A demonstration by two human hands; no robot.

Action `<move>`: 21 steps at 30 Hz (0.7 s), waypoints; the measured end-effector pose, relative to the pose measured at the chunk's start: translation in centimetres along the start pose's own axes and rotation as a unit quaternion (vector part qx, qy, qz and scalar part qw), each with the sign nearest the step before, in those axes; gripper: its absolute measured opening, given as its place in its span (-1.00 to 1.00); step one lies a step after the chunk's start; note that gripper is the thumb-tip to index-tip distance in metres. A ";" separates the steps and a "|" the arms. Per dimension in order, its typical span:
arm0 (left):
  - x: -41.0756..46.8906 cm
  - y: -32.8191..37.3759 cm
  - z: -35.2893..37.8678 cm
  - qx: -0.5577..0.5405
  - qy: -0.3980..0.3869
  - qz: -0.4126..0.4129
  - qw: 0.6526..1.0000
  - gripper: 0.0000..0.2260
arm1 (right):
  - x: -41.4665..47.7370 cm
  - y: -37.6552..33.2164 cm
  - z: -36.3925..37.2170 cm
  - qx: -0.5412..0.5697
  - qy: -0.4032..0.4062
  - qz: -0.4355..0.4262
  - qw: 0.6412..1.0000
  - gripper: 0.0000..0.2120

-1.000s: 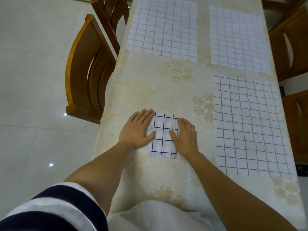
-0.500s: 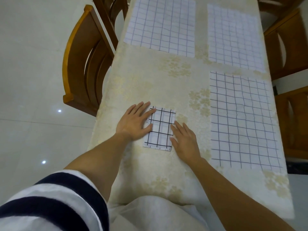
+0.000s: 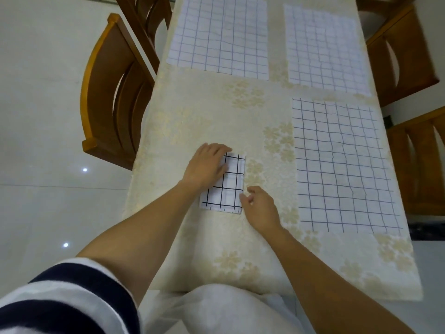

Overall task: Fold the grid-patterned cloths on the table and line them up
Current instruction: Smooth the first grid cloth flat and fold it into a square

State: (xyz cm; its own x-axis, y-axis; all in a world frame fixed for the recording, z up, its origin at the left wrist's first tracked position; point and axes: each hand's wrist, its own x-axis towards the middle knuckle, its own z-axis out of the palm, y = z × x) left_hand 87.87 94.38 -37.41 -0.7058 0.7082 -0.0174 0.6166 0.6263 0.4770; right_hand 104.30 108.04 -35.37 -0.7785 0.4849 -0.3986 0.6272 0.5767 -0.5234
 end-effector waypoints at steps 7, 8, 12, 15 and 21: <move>2.8 0.5 -2.2 -0.021 -0.152 -0.155 0.976 -0.62 | 2.1 -2.6 1.1 0.023 -0.059 0.068 0.996 -0.63; 2.5 -0.1 -2.7 -0.047 -0.188 -0.176 0.965 -0.65 | 2.3 -2.5 0.8 0.040 -0.062 0.075 0.994 -0.66; 0.0 -2.5 -4.1 -0.092 -0.300 -0.193 0.930 -0.67 | 2.7 -1.5 -1.5 0.146 -0.061 0.046 0.986 -0.82; -2.1 -2.7 -4.8 -0.176 -0.278 -0.210 0.921 -0.57 | 3.5 -1.1 -2.8 0.150 -0.071 0.007 0.986 -0.84; -6.2 -2.3 -3.6 -0.294 -0.212 -0.270 0.892 -0.80 | 5.1 0.0 -3.5 0.160 -0.012 0.047 0.986 -0.86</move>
State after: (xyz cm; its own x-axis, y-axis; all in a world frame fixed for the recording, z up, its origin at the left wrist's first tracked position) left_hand 89.60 87.34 -35.25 -0.5720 0.4936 -0.6551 -0.1502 0.7221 0.6753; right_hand 100.40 112.79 -34.79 -0.7195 0.5087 -0.4728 0.6605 0.2909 -0.6921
